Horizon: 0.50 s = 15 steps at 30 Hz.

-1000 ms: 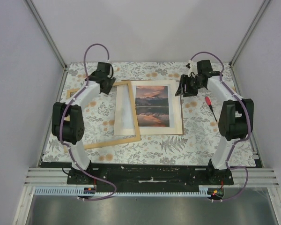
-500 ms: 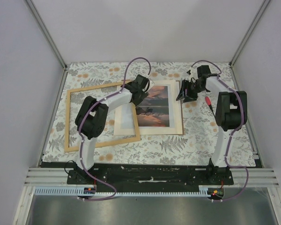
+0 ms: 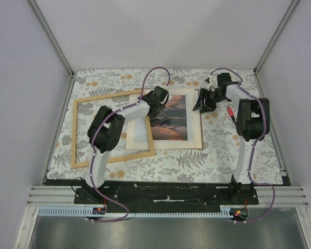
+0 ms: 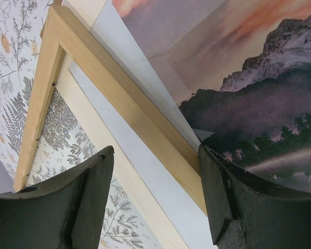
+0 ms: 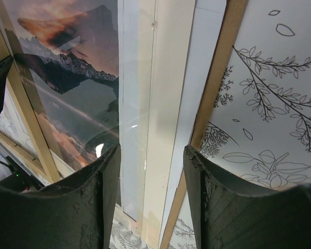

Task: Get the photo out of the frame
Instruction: Remove the photo frame item from the center of the board.

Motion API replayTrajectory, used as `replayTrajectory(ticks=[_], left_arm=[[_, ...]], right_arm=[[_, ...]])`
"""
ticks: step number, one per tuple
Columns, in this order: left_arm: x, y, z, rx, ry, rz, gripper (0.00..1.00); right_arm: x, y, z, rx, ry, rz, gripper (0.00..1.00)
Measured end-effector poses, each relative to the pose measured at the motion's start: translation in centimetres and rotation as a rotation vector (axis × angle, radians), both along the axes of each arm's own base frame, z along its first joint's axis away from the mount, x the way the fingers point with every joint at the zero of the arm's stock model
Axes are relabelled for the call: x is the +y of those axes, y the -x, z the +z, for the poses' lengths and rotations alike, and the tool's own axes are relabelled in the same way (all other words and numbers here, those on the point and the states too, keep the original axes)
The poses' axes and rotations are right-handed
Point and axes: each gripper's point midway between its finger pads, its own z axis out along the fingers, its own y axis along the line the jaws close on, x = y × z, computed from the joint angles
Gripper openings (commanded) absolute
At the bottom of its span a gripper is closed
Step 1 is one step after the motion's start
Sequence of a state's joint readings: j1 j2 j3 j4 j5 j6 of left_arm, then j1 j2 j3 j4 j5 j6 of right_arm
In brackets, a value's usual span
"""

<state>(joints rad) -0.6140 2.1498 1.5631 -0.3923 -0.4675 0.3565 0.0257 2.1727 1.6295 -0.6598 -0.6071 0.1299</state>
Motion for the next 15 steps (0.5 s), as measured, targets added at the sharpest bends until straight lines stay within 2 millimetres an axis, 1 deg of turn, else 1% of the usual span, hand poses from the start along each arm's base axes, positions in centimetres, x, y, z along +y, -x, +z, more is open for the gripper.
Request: replayTrajectory(ticks=[6, 12, 15], left_arm=[[0.0, 0.0, -0.1, -0.002, 0.0, 0.001, 0.73], [-0.1, 0.1, -0.1, -0.009, -0.003, 0.001, 0.73], [-0.1, 0.1, -0.1, -0.012, -0.003, 0.001, 0.73]], right_arm=[[0.4, 0.1, -0.5, 0.021, -0.022, 0.01, 0.57], [0.6, -0.3, 0.0, 0.013, 0.0, 0.022, 0.58], [1.1, -0.7, 0.3, 0.009, 0.023, 0.04, 0.58]])
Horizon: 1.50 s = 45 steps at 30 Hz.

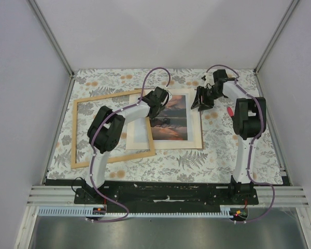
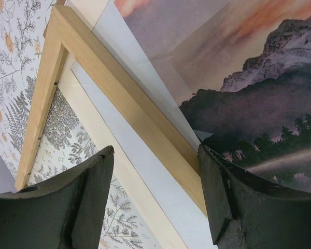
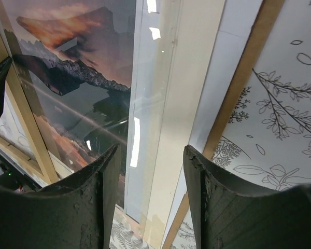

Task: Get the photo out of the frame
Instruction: Remove the photo frame item from the center of the board.

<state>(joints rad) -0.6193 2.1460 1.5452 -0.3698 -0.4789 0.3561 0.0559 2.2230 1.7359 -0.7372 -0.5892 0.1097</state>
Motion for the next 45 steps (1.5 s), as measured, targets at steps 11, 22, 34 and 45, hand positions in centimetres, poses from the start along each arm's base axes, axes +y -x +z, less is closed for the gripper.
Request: replayTrajectory(ticks=[11, 22, 34, 45], left_arm=[[0.0, 0.0, 0.0, -0.003, 0.004, -0.001, 0.73], [-0.1, 0.1, 0.1, -0.005, 0.014, -0.006, 0.73], [0.4, 1.0, 0.1, 0.014, 0.009, -0.011, 0.73], [1.8, 2.9, 0.5, 0.059, -0.024, -0.011, 0.75]], right_arm=[[0.3, 0.6, -0.9, 0.038, 0.107, 0.004, 0.58], [0.1, 0.8, -1.3, 0.047, 0.14, -0.007, 0.58], [3.2, 2.1, -1.4, 0.064, 0.171, 0.076, 0.59], [6.7, 3.1, -1.0, 0.106, 0.001, 0.126, 0.59]])
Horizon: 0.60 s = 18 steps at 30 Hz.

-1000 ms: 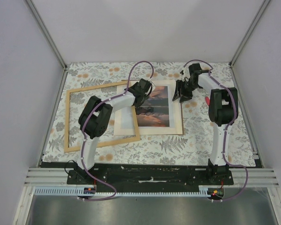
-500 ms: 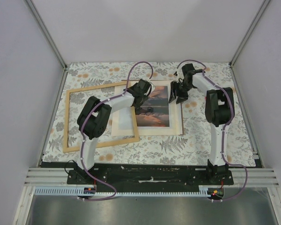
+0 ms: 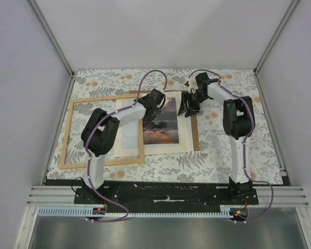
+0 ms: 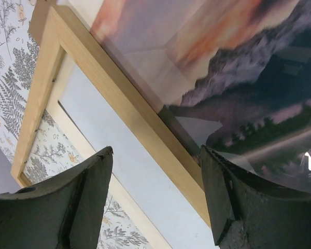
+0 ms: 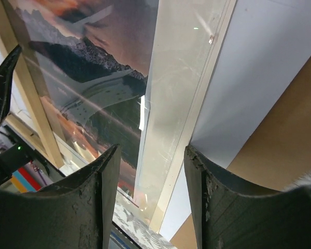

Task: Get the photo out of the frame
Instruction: Remove the photo frame item from the center of the board.

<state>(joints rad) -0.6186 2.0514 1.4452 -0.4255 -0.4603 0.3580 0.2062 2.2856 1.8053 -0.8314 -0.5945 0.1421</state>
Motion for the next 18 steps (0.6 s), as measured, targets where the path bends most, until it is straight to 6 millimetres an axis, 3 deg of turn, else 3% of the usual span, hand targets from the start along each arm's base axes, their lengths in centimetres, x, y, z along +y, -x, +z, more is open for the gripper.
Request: replayTrajectory(ticks=[9, 18], left_arm=[[0.0, 0.3, 0.6, 0.004, 0.007, -0.004, 0.75], [-0.3, 1.0, -0.5, 0.04, 0.007, -0.022, 0.75]], right_arm=[[5.7, 2.5, 0.9, 0.057, -0.193, 0.082, 0.59], [7.2, 3.3, 2.6, 0.108, -0.378, 0.095, 0.58]])
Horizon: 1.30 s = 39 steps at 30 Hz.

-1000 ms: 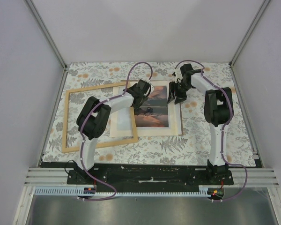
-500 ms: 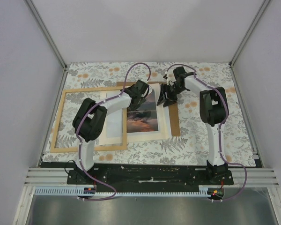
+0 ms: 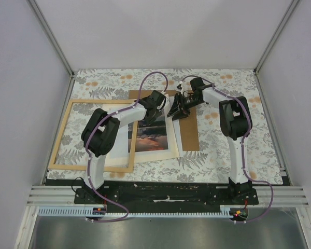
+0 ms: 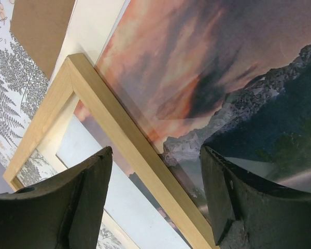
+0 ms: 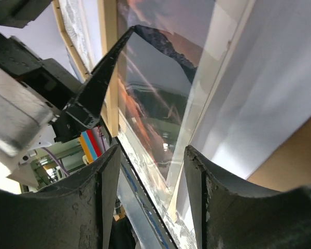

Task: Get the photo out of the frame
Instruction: Remove the photo frame item from the center of the board.

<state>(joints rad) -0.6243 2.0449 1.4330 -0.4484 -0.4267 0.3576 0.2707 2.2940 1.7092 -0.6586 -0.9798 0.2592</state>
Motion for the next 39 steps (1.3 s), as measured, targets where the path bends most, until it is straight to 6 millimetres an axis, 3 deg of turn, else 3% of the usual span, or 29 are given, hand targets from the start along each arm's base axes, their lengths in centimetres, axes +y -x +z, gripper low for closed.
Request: replayTrajectory(ticks=[8, 14, 18, 26, 30, 35, 39], left_arm=[[-0.2, 0.1, -0.1, -0.002, -0.01, -0.003, 0.75], [-0.2, 0.1, -0.1, -0.004, -0.016, -0.003, 0.75], [-0.3, 0.1, 0.0, -0.004, -0.017, -0.003, 0.75], [-0.3, 0.1, -0.1, -0.004, -0.016, -0.003, 0.75], [-0.3, 0.1, -0.1, -0.004, -0.016, -0.004, 0.75], [-0.3, 0.2, -0.1, -0.005, -0.015, -0.005, 0.75], [-0.3, 0.2, -0.1, -0.014, -0.007, -0.005, 0.75]], right_arm=[[1.2, 0.6, 1.2, -0.002, -0.078, 0.041, 0.57], [1.3, 0.9, -0.2, -0.044, 0.001, 0.059, 0.57], [0.1, 0.0, -1.6, -0.098, 0.118, 0.03, 0.58], [-3.2, -2.0, -0.5, -0.182, 0.248, -0.065, 0.59], [-4.3, -2.3, -0.9, -0.181, 0.294, -0.091, 0.59], [-4.8, -0.2, -2.2, -0.122, 0.312, -0.059, 0.58], [-5.7, 4.3, -2.6, -0.062, 0.303, 0.016, 0.59]])
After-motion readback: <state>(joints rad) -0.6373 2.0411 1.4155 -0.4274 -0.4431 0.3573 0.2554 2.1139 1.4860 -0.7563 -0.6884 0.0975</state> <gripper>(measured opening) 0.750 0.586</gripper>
